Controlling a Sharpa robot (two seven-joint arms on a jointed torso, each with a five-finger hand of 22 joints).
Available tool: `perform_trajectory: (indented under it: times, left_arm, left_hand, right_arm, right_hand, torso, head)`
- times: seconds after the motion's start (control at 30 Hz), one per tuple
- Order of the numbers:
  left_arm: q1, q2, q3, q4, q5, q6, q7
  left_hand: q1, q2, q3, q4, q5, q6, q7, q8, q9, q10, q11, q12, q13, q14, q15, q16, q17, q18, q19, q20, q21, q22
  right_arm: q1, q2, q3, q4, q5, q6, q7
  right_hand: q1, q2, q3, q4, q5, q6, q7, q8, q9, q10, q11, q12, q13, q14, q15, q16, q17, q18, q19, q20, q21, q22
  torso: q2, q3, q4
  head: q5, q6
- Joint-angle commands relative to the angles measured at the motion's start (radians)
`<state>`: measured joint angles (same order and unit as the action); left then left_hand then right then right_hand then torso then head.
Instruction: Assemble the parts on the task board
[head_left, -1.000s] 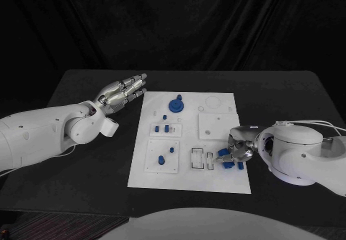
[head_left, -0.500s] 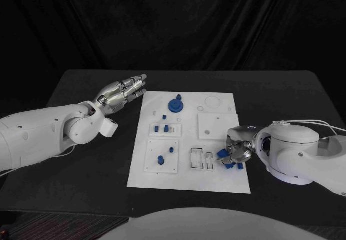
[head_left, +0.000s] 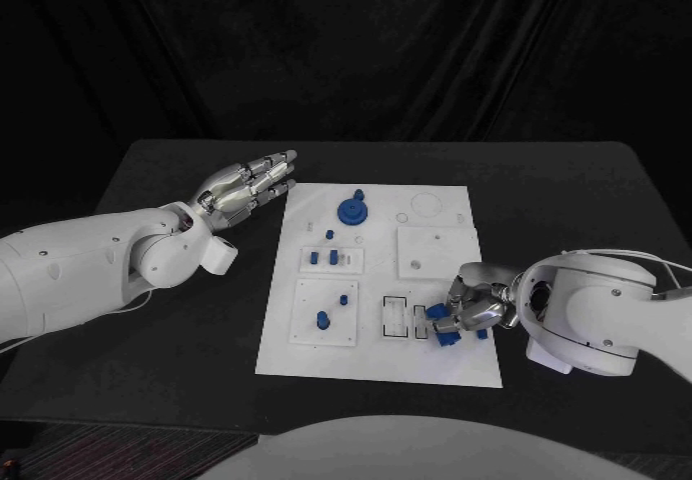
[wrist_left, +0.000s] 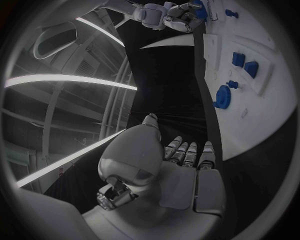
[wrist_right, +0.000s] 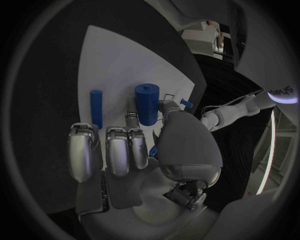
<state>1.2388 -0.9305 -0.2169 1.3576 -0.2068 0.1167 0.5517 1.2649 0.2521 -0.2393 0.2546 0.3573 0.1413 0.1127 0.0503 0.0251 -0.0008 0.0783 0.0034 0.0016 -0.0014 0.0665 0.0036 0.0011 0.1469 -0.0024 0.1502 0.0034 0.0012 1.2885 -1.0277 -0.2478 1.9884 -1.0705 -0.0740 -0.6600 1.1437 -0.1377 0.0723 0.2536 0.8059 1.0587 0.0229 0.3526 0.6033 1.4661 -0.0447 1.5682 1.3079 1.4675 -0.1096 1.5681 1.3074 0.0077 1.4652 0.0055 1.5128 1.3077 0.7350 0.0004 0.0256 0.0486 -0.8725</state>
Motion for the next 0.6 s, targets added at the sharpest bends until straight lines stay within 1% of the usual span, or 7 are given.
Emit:
perform_trajectory:
  times: [0.03,0.17,0.3,0.4,0.47,0.5,0.6]
  left_arm:
    - [-0.001,0.001,0.001,0.003,0.002,0.014,0.008]
    - [-0.002,0.0,0.001,0.003,0.002,0.011,0.007]
    - [-0.002,0.003,0.001,0.002,0.002,0.01,0.006]
    - [-0.002,0.005,0.001,0.003,0.002,0.011,0.005]
    - [-0.002,0.006,0.001,0.003,0.002,0.012,0.004]
    - [-0.002,0.006,0.001,0.003,0.002,0.012,0.003]
    - [-0.002,0.009,0.001,0.001,0.002,0.014,0.002]
  left_hand:
    - [0.012,-0.003,0.0,-0.008,0.011,0.002,0.008,0.005,0.001,0.001,0.01,-0.003,-0.002,0.001,0.006,-0.004,-0.001,0.008,0.002,0.007,-0.003,-0.001]
    - [0.014,-0.002,0.001,-0.012,0.015,0.003,0.009,0.005,0.002,0.001,0.01,-0.003,-0.002,0.001,0.007,-0.004,-0.001,0.009,0.002,0.008,-0.003,-0.001]
    - [0.015,-0.002,0.001,-0.013,0.018,0.003,0.009,0.006,0.002,0.001,0.01,-0.003,-0.002,0.001,0.007,-0.004,-0.001,0.009,0.002,0.009,-0.003,-0.001]
    - [0.017,-0.001,0.002,-0.017,0.023,0.004,0.01,0.006,0.002,0.001,0.011,-0.003,-0.002,0.001,0.008,-0.004,-0.001,0.009,0.002,0.01,-0.003,-0.001]
    - [0.023,0.0,0.006,-0.028,0.042,0.004,0.011,0.007,0.002,0.001,0.012,-0.003,-0.002,0.001,0.009,-0.004,-0.001,0.009,0.002,0.011,-0.003,-0.001]
    - [0.027,0.001,0.008,-0.037,0.055,0.004,0.011,0.007,0.002,0.001,0.012,-0.003,-0.002,0.001,0.009,-0.004,-0.001,0.009,0.002,0.012,-0.003,-0.001]
    - [0.028,0.001,0.009,-0.04,0.06,0.004,0.011,0.007,0.002,0.001,0.012,-0.003,-0.002,0.001,0.01,-0.004,-0.001,0.009,0.002,0.012,-0.003,-0.001]
  right_arm:
    - [0.025,-0.01,0.002,0.015,0.286,-0.122,0.032]
    - [0.07,-0.016,0.002,0.027,0.448,-0.168,0.034]
    - [0.091,-0.009,0.002,0.025,0.525,-0.199,0.033]
    - [0.096,0.002,0.001,0.015,0.536,-0.207,0.029]
    - [0.096,0.011,0.001,0.007,0.518,-0.209,0.025]
    - [0.094,0.014,0.001,0.004,0.507,-0.21,0.024]
    - [0.082,0.022,0.001,-0.003,0.466,-0.215,0.02]
  right_hand:
    - [0.045,0.075,0.172,-0.158,0.035,-0.008,-0.004,0.011,0.052,0.105,-0.004,0.003,0.263,0.103,0.004,0.002,0.26,0.01,0.069,0.002,-0.005,0.24]
    - [0.026,0.077,0.179,-0.156,0.035,-0.013,-0.002,0.015,0.056,0.105,-0.003,0.003,0.263,0.102,0.005,0.001,0.258,0.011,0.067,0.003,-0.009,0.239]
    - [0.008,0.08,0.186,-0.158,0.013,-0.017,-0.002,0.021,0.061,0.105,-0.002,0.003,0.263,0.102,0.004,0.0,0.255,0.012,0.064,0.003,-0.013,0.237]
    - [0.003,0.081,0.189,-0.158,0.013,-0.023,-0.001,0.02,0.061,0.105,-0.002,0.003,0.263,0.101,0.005,-0.001,0.253,0.014,0.059,0.003,-0.022,0.234]
    - [-0.003,0.081,0.19,-0.158,0.013,-0.027,0.0,0.02,0.061,0.105,-0.001,0.003,0.263,0.101,0.006,-0.002,0.251,0.016,0.056,0.004,-0.026,0.232]
    - [-0.005,0.081,0.191,-0.158,0.013,-0.029,0.001,0.02,0.061,0.105,-0.001,0.003,0.263,0.101,0.006,-0.002,0.252,0.016,0.056,0.004,-0.028,0.232]
    - [-0.01,0.078,0.191,-0.159,0.01,-0.035,0.002,0.019,0.062,0.105,0.0,0.003,0.263,0.101,0.007,-0.002,0.252,0.02,0.046,0.005,-0.043,0.226]
  torso:
    - [0.0,-0.0008,0.0011]
    - [-0.001,-0.0006,0.0]
    - [-0.002,-0.0005,0.0022]
    - [-0.002,-0.0013,0.0045]
    - [-0.003,-0.002,0.0055]
    - [-0.003,-0.0023,0.0046]
    - [-0.003,-0.003,0.0024]
  head:
    - [0.0,0.0]
    - [-0.001,0.0]
    - [-0.007,0.0]
    - [-0.004,0.0]
    - [-0.004,0.0]
    - [-0.002,0.0]
    - [0.004,0.0]
